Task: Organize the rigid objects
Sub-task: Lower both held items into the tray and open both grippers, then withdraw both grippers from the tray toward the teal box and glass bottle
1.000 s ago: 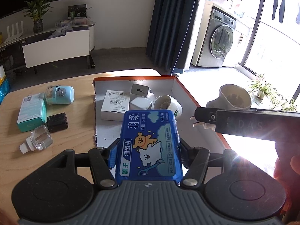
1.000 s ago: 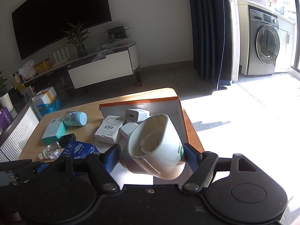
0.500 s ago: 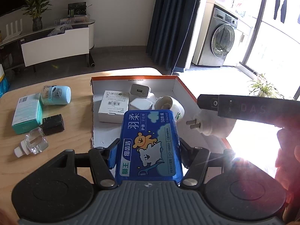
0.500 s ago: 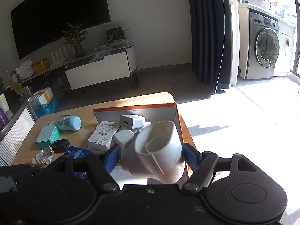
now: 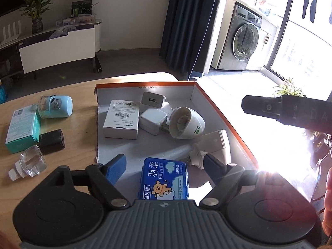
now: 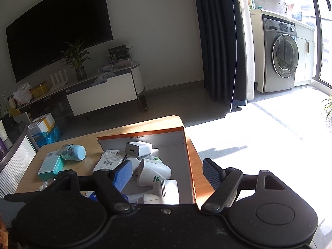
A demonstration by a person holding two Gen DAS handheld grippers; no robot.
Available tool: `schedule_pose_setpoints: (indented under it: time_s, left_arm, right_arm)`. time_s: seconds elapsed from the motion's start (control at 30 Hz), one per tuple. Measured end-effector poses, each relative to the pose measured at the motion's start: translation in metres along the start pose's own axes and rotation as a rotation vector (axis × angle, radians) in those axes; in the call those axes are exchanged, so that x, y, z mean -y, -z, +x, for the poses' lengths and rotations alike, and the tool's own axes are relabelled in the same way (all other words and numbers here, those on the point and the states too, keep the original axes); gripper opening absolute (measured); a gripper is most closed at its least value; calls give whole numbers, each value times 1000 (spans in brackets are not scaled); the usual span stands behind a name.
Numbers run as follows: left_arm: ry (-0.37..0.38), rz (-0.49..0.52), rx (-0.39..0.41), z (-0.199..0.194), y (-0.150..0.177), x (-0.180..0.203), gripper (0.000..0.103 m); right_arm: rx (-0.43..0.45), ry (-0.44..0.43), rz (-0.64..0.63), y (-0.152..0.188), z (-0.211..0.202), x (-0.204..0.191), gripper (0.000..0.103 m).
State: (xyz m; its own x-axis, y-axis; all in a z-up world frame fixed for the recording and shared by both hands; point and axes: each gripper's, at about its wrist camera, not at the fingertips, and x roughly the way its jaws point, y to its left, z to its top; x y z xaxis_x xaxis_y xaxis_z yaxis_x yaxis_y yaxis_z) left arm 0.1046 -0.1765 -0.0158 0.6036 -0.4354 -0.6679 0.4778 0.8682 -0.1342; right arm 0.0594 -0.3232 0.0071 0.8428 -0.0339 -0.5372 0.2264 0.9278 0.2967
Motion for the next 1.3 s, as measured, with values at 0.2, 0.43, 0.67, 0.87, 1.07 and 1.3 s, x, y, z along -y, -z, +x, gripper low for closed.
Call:
schedule_pose_setpoints:
  time_s: [0.2, 0.43, 0.67, 0.87, 1.07, 1.3]
  left_arm:
    - [-46, -26, -1, -10, -4, -10, 85]
    - [-122, -63, 18, -26, -10, -30, 89]
    - [-158, -95, 38, -40, -12, -47, 89]
    - [-180, -123, 50, -50, -9, -61, 89]
    - [-203, -163, 59, -59, -6, -78, 89]
    - [-229, -201, 60, -68, 2, -98, 90]
  right_arm:
    - [3, -19, -13, -1, -2, -9, 90]
    - [-14, -45, -37, 0, -1, -24, 90]
    - [-25, -83, -72, -2, 1, -45, 91]
    - [-36, -116, -100, -2, 4, -64, 91]
    - [-43, -138, -121, -2, 6, -79, 91]
    - [-53, -164, -145, 0, 8, -94, 91]
